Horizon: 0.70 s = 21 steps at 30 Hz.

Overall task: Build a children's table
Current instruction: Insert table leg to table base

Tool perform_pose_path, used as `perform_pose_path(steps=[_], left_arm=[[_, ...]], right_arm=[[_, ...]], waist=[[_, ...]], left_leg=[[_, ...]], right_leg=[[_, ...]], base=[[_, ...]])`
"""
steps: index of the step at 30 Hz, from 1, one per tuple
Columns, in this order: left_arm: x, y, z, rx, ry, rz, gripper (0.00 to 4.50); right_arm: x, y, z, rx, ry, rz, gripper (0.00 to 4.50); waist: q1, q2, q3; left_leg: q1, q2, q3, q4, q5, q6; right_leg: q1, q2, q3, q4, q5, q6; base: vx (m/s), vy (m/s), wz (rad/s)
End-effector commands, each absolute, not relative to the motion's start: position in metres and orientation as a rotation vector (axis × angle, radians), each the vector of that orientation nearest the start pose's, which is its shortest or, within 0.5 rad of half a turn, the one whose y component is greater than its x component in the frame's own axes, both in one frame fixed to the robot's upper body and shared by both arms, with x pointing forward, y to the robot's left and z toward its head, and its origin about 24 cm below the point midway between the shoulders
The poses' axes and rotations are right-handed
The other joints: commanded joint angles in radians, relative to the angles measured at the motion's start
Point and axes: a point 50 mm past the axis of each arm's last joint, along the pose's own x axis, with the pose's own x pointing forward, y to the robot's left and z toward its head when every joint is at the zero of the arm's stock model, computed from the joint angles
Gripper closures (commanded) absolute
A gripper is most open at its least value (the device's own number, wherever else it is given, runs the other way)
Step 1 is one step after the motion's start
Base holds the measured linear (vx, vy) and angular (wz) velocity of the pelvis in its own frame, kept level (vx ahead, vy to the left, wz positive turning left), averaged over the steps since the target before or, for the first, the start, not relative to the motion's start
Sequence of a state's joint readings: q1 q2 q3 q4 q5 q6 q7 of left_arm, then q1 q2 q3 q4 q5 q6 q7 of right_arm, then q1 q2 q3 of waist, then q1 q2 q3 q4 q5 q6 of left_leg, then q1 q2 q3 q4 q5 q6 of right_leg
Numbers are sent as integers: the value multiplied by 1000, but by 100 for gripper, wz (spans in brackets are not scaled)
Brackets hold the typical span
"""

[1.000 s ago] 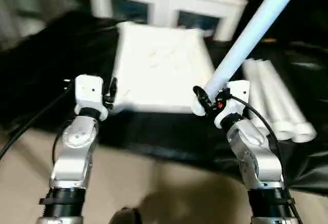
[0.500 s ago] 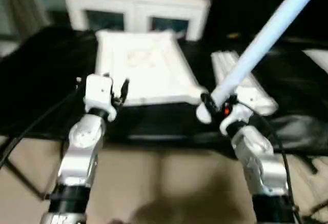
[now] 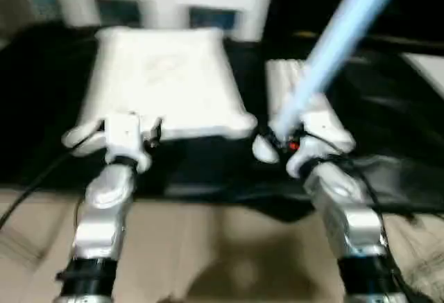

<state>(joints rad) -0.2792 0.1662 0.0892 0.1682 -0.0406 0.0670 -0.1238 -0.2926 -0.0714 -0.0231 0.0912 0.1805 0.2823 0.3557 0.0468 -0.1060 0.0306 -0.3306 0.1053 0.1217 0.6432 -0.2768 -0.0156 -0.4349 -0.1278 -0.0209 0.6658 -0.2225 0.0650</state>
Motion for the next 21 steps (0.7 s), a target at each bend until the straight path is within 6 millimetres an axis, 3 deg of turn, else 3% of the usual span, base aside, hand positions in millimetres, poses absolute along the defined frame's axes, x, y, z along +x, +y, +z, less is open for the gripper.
perform_pose_path(steps=[1,2,3,4,5,6,7,8,9,10,11,12,13,14,15,16,17,18,19,20,21], left_arm=[[305,177,73,119,-27,-88,146],[304,178,73,120,-29,-89,146],[304,178,74,121,-30,-90,146],[304,179,74,124,-31,-93,146],[304,179,74,127,-30,-95,146],[304,179,75,129,-34,-96,146],[304,180,76,132,-37,-97,146],[304,181,76,134,-36,-98,146],[304,181,76,131,-39,-108,146],[305,180,77,122,-43,-117,146],[305,180,78,119,-45,-120,146],[305,180,78,119,-47,-120,146],[305,180,79,123,-48,-128,146],[306,179,79,126,-49,-137,146],[306,178,79,128,-48,-142,146],[307,178,79,131,-47,-144,146],[307,178,78,132,-44,-145,146],[307,178,78,132,-44,-145,146],[308,177,78,133,-42,-145,146],[308,177,78,134,-41,-146,146],[309,177,78,147,-44,-139,146]], right_arm=[[301,-130,72,91,97,448,264],[301,-129,71,87,102,448,264],[301,-128,71,83,102,451,264],[300,-126,70,76,98,457,264],[300,-124,70,72,95,460,264],[299,-122,71,90,86,468,264],[299,-121,72,138,80,463,264],[299,-122,72,145,80,455,264],[299,-122,71,152,79,441,264],[299,-123,71,152,76,436,264],[299,-123,71,149,73,433,264],[299,-123,72,149,70,431,264],[298,-124,71,151,69,427,264],[298,-124,71,154,68,423,264],[298,-124,71,156,68,420,264],[297,-125,71,156,69,417,264],[297,-125,70,156,69,414,264],[297,-125,70,156,69,413,264],[296,-125,70,156,69,411,264],[296,-125,70,157,68,409,264],[296,-125,70,158,67,406,264]], waist=[[28,-13,-56],[37,-5,-59],[29,-3,-60],[13,21,-43],[3,34,-35],[-10,75,-18],[-45,107,-9],[-54,119,-6],[-75,146,-29],[-83,125,-33],[-82,132,-31],[-82,132,-27],[-88,98,-33],[-86,68,-41],[-44,12,-78],[-17,5,-79],[-19,10,-86],[-16,14,-91],[-12,25,-95],[-7,46,-89],[-7,46,-89]], left_leg=[[-36,-11,16,28,-108,209],[-56,10,-7,64,-94,154],[-117,39,-30,107,-19,103],[-117,67,-33,103,-9,56],[-118,79,-30,95,4,52],[-74,102,-26,32,-46,46],[-57,117,-18,-51,-202,3],[-26,124,-31,-91,-371,-31],[80,153,-90,-145,-566,-67],[122,184,-135,-162,-545,-13],[135,179,-133,-154,-482,38],[139,166,-118,-148,-435,76],[138,119,-82,-120,-148,233],[114,90,-54,-94,-28,237],[-1,-4,7,-13,4,180],[-79,9,-46,120,-59,123],[-110,20,-79,141,-3,73],[-118,21,-86,137,30,52],[-125,21,-94,112,106,40],[-121,33,-100,63,191,53],[-121,33,-100,63,191,53]], right_leg=[[158,-110,127,-175,-286,-91],[188,-153,142,-186,-412,-165],[213,-201,38,-176,-452,-90],[195,-231,-14,-216,-545,-104],[202,-233,-60,-227,-602,-123],[211,-196,-110,-257,-712,-152],[226,-86,-164,-216,-724,-137],[198,-25,-175,-170,-651,-128],[124,40,-142,-52,-371,-165],[71,45,-103,2,-161,-149],[48,42,-92,12,-104,-129],[30,44,-90,25,-67,-115],[-2,17,-68,-1,74,-89],[6,-20,-39,-46,174,-79],[140,-93,77,-96,286,23],[183,-249,205,-128,454,-93],[185,-240,182,-87,891,-187],[188,-227,168,-68,1070,-237],[187,-191,141,-51,1266,-317],[168,-150,107,-67,1169,-353],[168,-150,107,-67,1169,-353]], base=[[95,-105,5],[95,-105,5],[106,-72,11],[87,-19,24],[87,-19,24],[103,91,25],[130,114,6],[130,114,6],[185,62,2],[198,46,19],[198,46,19],[159,39,8],[137,27,-6],[137,27,-6],[136,16,13],[146,90,18],[146,90,18],[111,133,-3],[0,0,0],[0,0,0],[-121,27,-1]])
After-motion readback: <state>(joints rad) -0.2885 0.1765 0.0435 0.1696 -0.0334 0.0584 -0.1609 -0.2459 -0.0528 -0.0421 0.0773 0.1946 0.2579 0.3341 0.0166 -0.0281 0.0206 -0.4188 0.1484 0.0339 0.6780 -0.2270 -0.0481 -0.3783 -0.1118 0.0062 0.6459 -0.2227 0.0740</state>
